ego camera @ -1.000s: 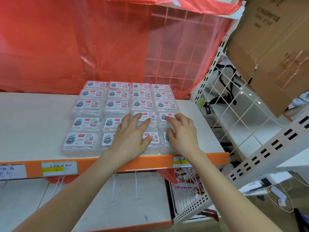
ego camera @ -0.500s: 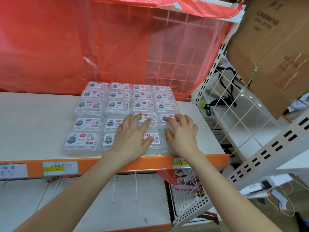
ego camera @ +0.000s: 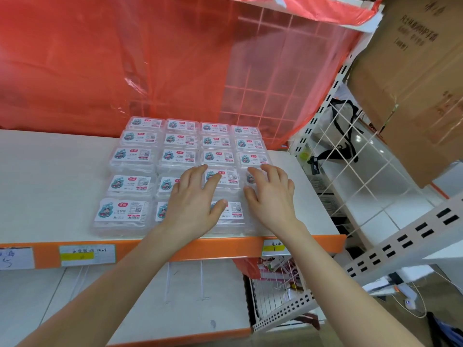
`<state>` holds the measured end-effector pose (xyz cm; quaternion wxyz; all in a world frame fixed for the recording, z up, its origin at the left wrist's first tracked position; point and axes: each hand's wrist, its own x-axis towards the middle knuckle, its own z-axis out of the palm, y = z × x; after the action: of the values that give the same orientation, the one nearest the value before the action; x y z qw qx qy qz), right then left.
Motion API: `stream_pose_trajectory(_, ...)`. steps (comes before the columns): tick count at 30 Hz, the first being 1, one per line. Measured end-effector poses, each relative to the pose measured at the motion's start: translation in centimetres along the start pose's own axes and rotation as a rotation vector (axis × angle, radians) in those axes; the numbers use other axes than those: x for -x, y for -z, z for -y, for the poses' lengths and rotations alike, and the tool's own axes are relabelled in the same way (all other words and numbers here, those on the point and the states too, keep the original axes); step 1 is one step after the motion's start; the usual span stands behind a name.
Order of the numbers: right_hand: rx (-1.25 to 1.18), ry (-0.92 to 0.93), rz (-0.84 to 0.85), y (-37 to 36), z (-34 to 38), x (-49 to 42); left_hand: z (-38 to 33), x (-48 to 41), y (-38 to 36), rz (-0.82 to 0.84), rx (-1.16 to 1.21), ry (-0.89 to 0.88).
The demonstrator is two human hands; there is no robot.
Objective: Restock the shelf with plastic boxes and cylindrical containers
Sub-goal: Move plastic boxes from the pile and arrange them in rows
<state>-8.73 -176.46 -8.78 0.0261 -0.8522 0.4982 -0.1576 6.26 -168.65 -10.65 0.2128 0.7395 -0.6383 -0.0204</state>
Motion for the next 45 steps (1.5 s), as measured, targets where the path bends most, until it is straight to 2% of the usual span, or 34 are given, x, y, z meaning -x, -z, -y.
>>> stream_pose_trajectory(9,-0.035,0.026,-0.006,0.6,0.7,-1.1,1.3,0.2,1.4,-0.023,0.006,0.061)
stream_pose_trajectory(19,-0.049,0.274,0.055,-0.5,7.8,-2.4,5.0,3.6,5.2,-0.062,-0.047,0.297)
stream_pose_trajectory(31,-0.04,0.516,0.158,-3.4,21.1,0.8,13.4,13.0,11.3,-0.128,-0.11,0.55)
stream_pose_trajectory(45,-0.123,0.689,0.246,-7.2,44.1,10.4,26.9,30.8,20.5,-0.254,-0.103,0.701)
